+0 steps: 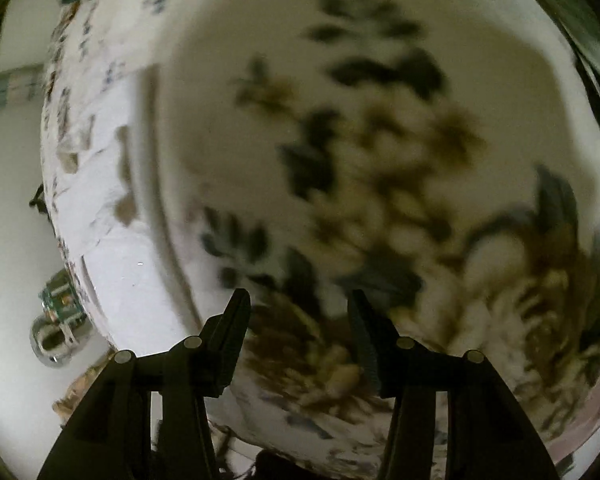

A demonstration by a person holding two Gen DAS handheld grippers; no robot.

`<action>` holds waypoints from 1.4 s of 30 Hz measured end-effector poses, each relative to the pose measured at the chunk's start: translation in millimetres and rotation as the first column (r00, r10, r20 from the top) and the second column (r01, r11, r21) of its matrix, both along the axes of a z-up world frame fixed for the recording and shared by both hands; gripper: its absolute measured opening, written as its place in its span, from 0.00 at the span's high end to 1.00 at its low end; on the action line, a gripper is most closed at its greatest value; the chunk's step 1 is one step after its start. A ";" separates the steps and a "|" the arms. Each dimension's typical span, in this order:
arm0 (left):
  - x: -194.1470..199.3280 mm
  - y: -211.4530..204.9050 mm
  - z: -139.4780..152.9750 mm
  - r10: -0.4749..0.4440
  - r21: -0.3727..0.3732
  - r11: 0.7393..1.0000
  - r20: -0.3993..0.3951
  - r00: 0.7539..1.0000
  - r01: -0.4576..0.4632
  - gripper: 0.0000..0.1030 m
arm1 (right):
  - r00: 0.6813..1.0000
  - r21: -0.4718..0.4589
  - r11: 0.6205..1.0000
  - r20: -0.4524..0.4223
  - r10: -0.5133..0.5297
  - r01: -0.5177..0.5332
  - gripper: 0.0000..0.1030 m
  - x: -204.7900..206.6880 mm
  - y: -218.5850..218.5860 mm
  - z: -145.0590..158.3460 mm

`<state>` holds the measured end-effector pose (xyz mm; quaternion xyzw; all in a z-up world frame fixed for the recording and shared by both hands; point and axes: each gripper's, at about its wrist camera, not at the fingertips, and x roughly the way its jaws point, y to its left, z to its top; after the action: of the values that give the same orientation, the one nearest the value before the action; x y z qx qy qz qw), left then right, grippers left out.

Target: Fold small clothes

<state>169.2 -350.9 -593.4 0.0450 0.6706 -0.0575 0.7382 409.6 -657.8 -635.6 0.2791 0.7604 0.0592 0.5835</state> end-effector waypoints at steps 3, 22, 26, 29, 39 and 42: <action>-2.5 -21.2 -15.5 -0.056 0.089 0.995 0.026 0.998 0.054 0.47 | 0.999 0.042 0.999 0.034 -0.026 0.024 0.49 3.4 0.0 -8.3; 3.1 28.1 54.2 0.060 -0.031 0.998 0.162 0.985 -0.055 0.93 | 0.970 0.291 0.945 0.142 -0.195 0.148 0.51 143.9 98.1 -46.2; 6.4 28.5 50.1 0.073 -0.045 0.997 0.149 0.986 -0.067 0.93 | 0.976 0.264 0.959 0.157 -0.148 0.103 0.86 148.0 112.3 -44.8; 1.8 34.8 52.6 0.086 -0.051 0.996 0.148 0.985 -0.079 0.95 | 0.972 0.212 0.975 0.205 -0.116 0.071 0.92 150.7 120.3 -34.6; 6.4 57.1 50.6 0.152 -0.073 0.987 0.128 0.980 -0.143 0.95 | 0.982 0.096 0.995 0.191 0.002 -0.021 0.80 168.8 137.4 -36.1; 8.5 61.1 49.3 0.166 -0.079 0.984 0.125 0.978 -0.156 0.95 | 0.983 0.131 0.991 0.178 -0.032 0.009 0.71 171.4 135.8 -41.9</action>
<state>177.8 -289.9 -544.1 -0.0313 0.6198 -0.0177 0.7839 581.0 -522.0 -677.5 0.3176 0.6962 0.1274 0.6311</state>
